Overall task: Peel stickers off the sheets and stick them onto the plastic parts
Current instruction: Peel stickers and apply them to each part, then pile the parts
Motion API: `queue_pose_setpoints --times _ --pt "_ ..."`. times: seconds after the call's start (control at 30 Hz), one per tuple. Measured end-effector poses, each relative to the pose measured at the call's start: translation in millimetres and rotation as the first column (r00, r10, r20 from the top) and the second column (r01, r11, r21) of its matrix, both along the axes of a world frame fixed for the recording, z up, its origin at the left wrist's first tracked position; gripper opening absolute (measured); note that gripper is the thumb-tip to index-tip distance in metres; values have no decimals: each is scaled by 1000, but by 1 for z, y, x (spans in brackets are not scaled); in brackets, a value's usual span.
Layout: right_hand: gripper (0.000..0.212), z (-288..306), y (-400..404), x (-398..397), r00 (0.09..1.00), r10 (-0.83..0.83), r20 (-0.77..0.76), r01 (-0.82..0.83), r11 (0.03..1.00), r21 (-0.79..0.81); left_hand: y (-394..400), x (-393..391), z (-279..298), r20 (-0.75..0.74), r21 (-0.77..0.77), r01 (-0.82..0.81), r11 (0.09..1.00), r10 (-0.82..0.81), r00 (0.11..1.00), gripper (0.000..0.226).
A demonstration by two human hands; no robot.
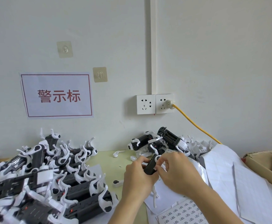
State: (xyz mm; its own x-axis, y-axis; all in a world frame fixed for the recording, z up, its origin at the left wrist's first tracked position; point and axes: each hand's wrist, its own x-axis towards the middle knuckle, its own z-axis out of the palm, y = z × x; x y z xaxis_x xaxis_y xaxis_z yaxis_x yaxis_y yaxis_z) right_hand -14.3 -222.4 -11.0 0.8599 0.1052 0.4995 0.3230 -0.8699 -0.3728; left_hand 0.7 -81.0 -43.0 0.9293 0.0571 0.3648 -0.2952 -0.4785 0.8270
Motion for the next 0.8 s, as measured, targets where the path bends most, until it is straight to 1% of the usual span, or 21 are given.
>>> queue_pose_setpoints --times 0.1,0.23,0.47,0.63,0.8 --pt "6 -1 0 1 1000 -7 17 7 1000 -5 0 0 1 -3 2 -4 1000 4 1000 19" --pt "9 -2 -1 2 999 -14 30 14 1000 -7 0 -2 2 -6 -7 16 1000 -16 1000 20" --pt "10 -3 -1 3 999 -32 30 33 999 -5 1 -1 2 -3 -52 42 998 -43 999 29" --pt "11 -3 1 2 999 -33 33 33 999 -11 3 -1 0 -4 -50 59 997 -60 998 29" --pt "11 -4 0 2 999 -34 37 35 999 -14 4 0 -1 -2 -58 82 995 -82 997 25"
